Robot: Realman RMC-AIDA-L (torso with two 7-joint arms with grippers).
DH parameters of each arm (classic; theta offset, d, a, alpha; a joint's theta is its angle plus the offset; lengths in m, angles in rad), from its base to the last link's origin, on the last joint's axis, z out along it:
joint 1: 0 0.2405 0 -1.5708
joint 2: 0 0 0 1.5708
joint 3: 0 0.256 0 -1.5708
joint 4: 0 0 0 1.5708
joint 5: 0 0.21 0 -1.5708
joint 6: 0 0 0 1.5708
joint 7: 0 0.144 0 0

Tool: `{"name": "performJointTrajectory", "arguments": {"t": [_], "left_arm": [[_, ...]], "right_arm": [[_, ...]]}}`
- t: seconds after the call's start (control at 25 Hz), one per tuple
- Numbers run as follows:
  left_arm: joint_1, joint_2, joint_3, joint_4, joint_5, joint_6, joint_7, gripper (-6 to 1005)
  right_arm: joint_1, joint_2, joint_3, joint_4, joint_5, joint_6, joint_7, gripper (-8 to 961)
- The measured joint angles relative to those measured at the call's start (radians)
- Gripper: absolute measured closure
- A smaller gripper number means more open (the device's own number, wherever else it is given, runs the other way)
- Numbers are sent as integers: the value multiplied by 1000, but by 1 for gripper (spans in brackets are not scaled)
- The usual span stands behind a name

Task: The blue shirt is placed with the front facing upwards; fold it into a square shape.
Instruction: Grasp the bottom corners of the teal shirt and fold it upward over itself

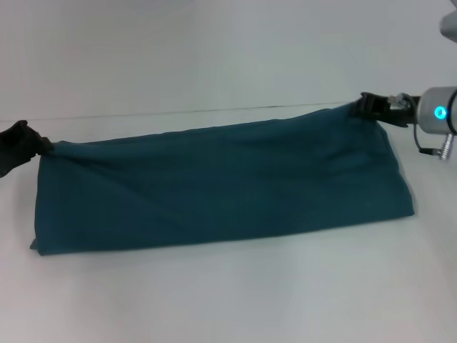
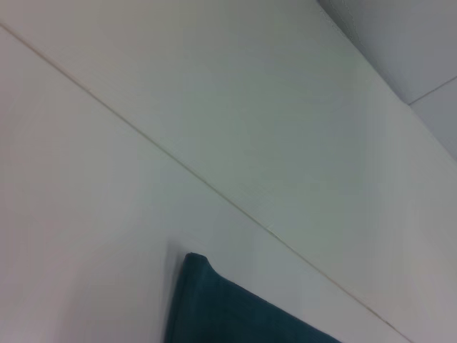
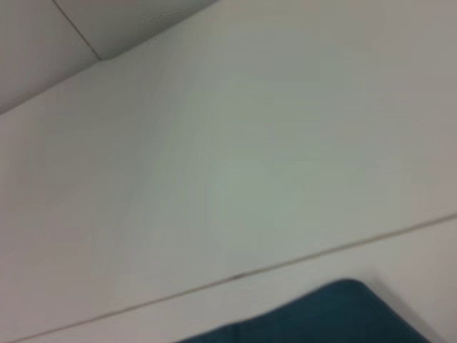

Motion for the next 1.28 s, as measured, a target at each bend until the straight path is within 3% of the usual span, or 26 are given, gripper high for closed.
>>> {"name": "performJointTrajectory", "arguments": {"t": [1.28], "left_arm": [[8,-10,-4,-46,-56,-97,-7,982]], "right_arm": [[23,-7,-18,53,-2,115,-6,906]]}}
